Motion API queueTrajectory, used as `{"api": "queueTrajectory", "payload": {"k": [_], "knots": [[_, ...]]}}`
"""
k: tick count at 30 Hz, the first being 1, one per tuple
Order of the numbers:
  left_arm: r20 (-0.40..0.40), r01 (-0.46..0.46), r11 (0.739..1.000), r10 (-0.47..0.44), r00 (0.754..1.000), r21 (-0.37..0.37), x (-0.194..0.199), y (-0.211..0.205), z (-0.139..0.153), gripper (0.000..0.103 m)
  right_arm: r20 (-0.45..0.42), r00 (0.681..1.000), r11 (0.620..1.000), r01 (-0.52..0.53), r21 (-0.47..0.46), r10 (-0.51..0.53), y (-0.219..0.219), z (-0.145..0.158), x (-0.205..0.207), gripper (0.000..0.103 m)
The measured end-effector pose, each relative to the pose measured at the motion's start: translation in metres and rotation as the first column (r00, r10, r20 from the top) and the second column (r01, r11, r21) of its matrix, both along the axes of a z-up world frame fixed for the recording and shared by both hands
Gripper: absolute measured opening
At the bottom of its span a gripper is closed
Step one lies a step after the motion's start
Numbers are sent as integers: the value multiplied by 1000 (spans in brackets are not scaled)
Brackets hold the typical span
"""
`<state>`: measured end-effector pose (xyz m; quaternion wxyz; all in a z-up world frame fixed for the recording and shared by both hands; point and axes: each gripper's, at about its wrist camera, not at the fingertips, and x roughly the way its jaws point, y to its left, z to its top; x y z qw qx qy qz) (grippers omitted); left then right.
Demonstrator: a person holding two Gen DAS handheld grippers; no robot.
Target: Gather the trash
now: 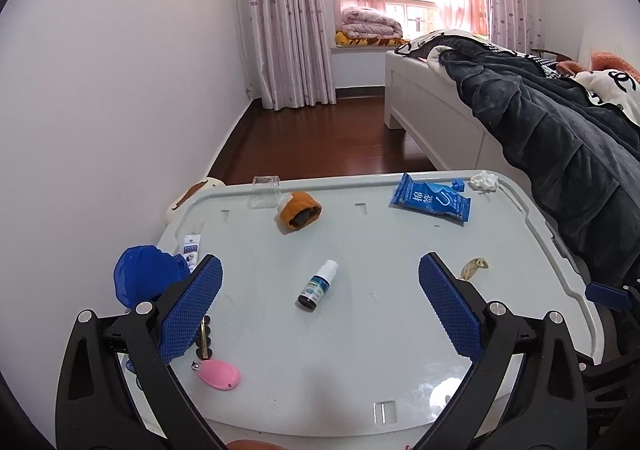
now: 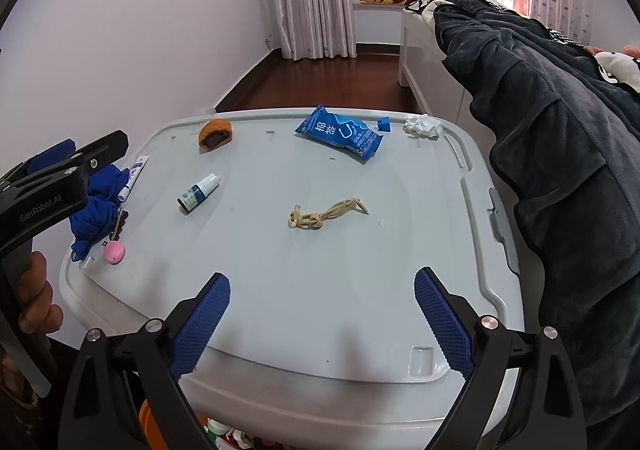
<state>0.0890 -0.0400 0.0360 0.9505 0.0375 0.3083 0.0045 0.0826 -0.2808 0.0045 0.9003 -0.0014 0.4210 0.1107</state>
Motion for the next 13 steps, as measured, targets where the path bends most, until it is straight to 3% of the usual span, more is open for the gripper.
{"api": "queueTrajectory", "payload": {"k": [13], "knots": [[3,3,999,-3,1000,-33,-2,5,3,96,0,1000,1000,1,-4,-1,0,-1,-1,93]]}}
